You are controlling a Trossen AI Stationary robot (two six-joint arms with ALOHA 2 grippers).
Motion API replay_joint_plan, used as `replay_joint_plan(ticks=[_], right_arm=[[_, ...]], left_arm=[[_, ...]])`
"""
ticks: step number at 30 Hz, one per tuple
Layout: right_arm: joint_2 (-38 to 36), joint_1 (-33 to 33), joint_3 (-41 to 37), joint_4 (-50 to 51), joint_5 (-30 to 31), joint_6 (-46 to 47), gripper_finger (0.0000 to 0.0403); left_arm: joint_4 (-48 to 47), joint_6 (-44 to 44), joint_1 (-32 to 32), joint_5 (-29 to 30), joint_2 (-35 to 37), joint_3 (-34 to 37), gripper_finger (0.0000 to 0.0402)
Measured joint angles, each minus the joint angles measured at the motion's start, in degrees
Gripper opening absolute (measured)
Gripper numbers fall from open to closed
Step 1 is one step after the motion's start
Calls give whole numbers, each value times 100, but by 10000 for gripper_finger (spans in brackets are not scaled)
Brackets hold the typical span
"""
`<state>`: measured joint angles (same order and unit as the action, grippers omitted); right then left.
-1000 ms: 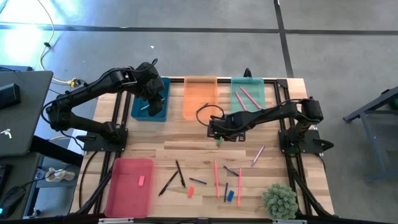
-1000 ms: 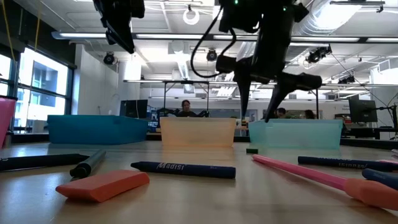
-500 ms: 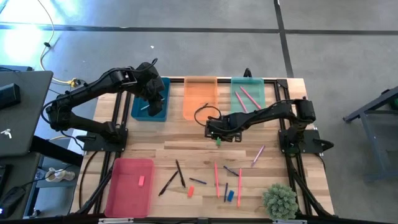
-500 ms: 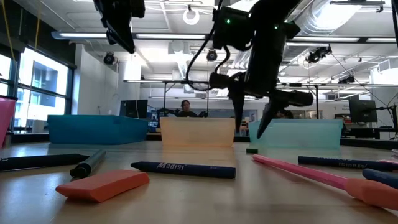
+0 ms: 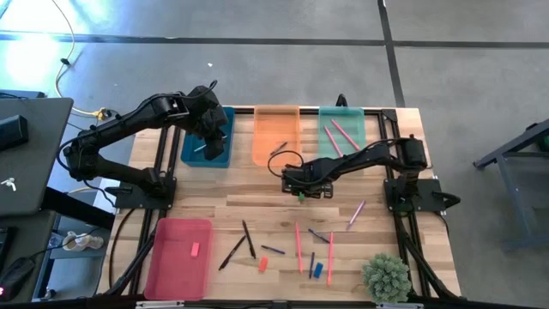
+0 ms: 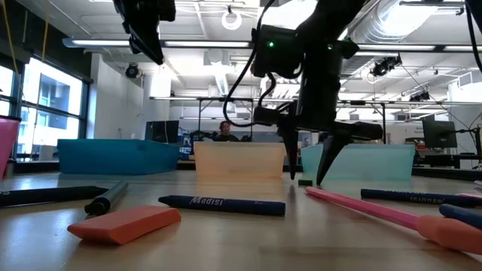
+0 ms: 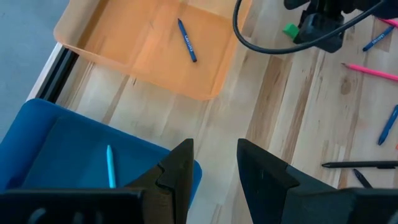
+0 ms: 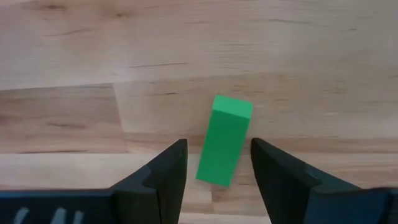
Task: Sort crayons/erasers/pens/pencils in bins
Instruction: Put the green eraser into the pink bin
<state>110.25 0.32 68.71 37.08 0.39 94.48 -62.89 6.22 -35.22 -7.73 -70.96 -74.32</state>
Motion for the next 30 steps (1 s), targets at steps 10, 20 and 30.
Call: replay_joint_plan(ticks=[10,20,30], right_arm=[[81,9,0,67,-15,-48,119],[88,9,0,138,-16,-560,23],[-12,137,138,254,151,-1140,33]], left_arm=[[-2,2,0,0,0,0,111],[-2,2,0,0,0,0,111],[-14,289,0,-2,0,0,111]])
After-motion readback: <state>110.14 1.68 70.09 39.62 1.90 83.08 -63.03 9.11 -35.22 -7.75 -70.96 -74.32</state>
